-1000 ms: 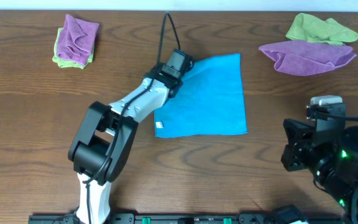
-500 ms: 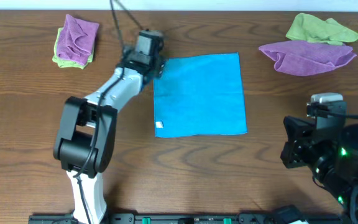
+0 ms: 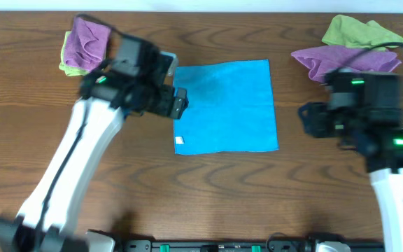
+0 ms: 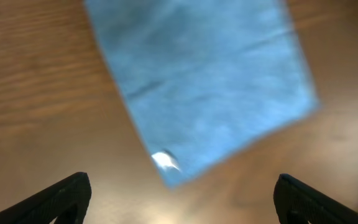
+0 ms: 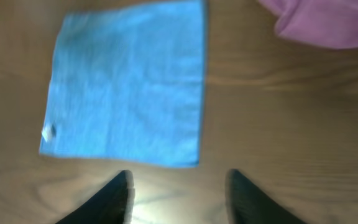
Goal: Fold the cloth
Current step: 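Move both grippers to the cloth's left and right bottom corners and grasp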
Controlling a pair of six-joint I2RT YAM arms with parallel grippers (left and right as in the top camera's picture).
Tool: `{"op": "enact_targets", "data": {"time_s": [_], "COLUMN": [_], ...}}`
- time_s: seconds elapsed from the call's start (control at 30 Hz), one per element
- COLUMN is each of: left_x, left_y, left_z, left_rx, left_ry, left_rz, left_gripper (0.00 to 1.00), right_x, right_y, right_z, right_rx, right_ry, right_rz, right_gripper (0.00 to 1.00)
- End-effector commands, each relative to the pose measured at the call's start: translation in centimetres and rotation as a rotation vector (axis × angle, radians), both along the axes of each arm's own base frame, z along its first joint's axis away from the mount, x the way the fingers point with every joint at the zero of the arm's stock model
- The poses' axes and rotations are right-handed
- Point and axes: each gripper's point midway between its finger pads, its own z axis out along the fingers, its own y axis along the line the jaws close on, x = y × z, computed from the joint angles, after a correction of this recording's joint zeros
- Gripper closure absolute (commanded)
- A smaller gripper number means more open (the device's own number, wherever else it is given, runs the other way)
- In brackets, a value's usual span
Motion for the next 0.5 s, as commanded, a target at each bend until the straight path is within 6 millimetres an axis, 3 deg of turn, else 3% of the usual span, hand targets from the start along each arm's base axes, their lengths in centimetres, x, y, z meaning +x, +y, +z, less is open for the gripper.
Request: {"op": "enact_targets", "data": {"time_s": [0.0,0.07,0.2,0.3,0.47], "left_x": [-3.0,-4.0,-5.1,-4.8,-5.2], "left_y": [-0.2,0.6,-0.4,-0.8,-0.9], "left_z": [2.6,1.7,-1.9,-5.1,-9.3], "left_rx": [-0.181,-0.242,-0.439,-0.473,-0.466], "left_ry": [0.016,0.044,0.131,0.177,0.258], "left_rz": [-0.023,0.043,0.065,0.106,0.129], "left_gripper": [0.05,0.05,0.05,0.05,0.04], "right_x": [-0.5,-0.3,0.0,0.1,0.3], "right_y": [-0.5,-0.4,0.4,0.9,1.2], "right_z": [1.4,0.6,-5.1,-8.9,-12.5], "right_rx": [0.185,0.343,0.526,0.591,0.662], "right_ry": [-0.112,-0.137,-0.028,0.080,0.200], "right_rz": [0.144,0.176,0.184,0.172,0.157], "right_gripper": [0.32,0.31,0.34,0.35,0.39]}}
